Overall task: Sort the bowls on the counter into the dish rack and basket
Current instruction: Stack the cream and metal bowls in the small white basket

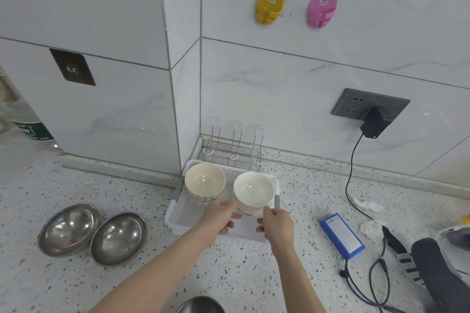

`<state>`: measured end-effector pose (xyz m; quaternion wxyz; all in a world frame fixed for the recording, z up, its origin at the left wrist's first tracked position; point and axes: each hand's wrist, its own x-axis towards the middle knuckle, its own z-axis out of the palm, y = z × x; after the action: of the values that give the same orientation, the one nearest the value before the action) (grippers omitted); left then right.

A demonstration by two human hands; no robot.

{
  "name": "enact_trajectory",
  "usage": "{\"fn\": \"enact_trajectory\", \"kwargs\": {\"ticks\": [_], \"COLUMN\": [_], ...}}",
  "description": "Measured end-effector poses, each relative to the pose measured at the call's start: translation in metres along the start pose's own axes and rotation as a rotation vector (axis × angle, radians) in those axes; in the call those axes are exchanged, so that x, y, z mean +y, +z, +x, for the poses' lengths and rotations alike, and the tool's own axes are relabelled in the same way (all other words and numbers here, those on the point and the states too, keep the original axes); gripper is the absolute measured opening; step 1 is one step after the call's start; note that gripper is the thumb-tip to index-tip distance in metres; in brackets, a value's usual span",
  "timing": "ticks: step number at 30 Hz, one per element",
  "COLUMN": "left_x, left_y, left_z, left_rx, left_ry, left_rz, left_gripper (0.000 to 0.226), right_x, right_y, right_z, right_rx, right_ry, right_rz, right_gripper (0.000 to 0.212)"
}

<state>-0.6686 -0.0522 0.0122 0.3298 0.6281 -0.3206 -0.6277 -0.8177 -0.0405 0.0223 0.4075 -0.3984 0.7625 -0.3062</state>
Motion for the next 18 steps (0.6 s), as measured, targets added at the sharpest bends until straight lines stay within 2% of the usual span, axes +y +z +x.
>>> {"fn": "enact_trajectory", "kwargs": {"ticks": [4, 11, 18], "left_x": [-0.004, -0.020, -0.042], "left_y": [-0.038, -0.102, -0.203], "left_z": [-0.028, -0.066, -0.083], "left_rx": [0.031, 0.136, 0.379], "left_ry": [0.058, 0.073, 0.091], "left_rz": [-0.045, -0.162, -0.113], "left_gripper": [0.013, 0.012, 0.011], "right_x": [-0.007, -0.024, -0.014], "right_y": [-0.001, 0.045, 0.126], "right_z": [-0.035, -0.092, -0.140], "right_rx": [0.043, -0.139, -0.282], "right_ry": [-0.076, -0.062, 0.018], "right_rz": [0.078, 0.146, -0.059], "right_gripper": [0.021, 0.017, 0.030]}}
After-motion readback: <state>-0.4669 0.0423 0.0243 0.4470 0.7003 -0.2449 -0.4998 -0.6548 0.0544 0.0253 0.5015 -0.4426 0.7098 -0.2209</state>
